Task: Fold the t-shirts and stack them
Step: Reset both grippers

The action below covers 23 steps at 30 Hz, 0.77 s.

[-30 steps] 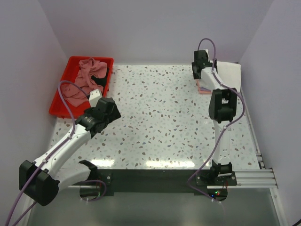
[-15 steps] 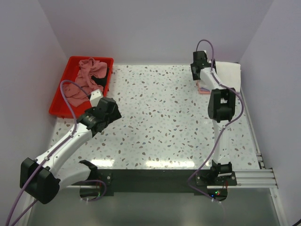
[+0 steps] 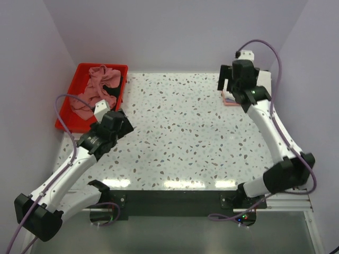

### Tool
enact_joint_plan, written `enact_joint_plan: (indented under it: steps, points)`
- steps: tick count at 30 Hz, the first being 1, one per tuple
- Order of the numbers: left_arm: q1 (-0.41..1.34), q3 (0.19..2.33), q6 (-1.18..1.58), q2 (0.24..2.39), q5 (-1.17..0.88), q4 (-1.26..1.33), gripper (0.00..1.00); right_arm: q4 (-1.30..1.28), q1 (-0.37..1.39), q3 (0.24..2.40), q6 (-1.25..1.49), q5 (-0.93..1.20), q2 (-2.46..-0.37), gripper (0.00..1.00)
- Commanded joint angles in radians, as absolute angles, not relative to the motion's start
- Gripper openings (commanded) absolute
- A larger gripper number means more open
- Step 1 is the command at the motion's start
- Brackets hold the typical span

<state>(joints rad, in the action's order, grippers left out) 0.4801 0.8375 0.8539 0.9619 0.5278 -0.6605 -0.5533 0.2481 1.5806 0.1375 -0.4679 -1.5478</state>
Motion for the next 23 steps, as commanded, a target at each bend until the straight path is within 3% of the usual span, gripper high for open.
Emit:
enact_joint_plan:
  steps: [1,5,11,23]
  points:
    - [0.477,0.836,0.871,0.922,0.537,-0.643,1.0,-0.506,0.235,1.331,0.377,-0.356,-1.386,0.99]
    - [0.477,0.821,0.871,0.897,0.535,-0.635,1.0,-0.437,0.235,1.024,0.466,-0.301,-1.079,0.99]
    - [0.477,0.801,0.919,0.847,0.583,-0.664,1.0,-0.391,0.236,0.754,0.443,-0.172,-0.844,0.99]
    - [0.477,0.785,1.012,0.741,0.673,-0.732,1.0,-0.407,0.236,0.673,0.417,-0.279,-0.698,0.99]
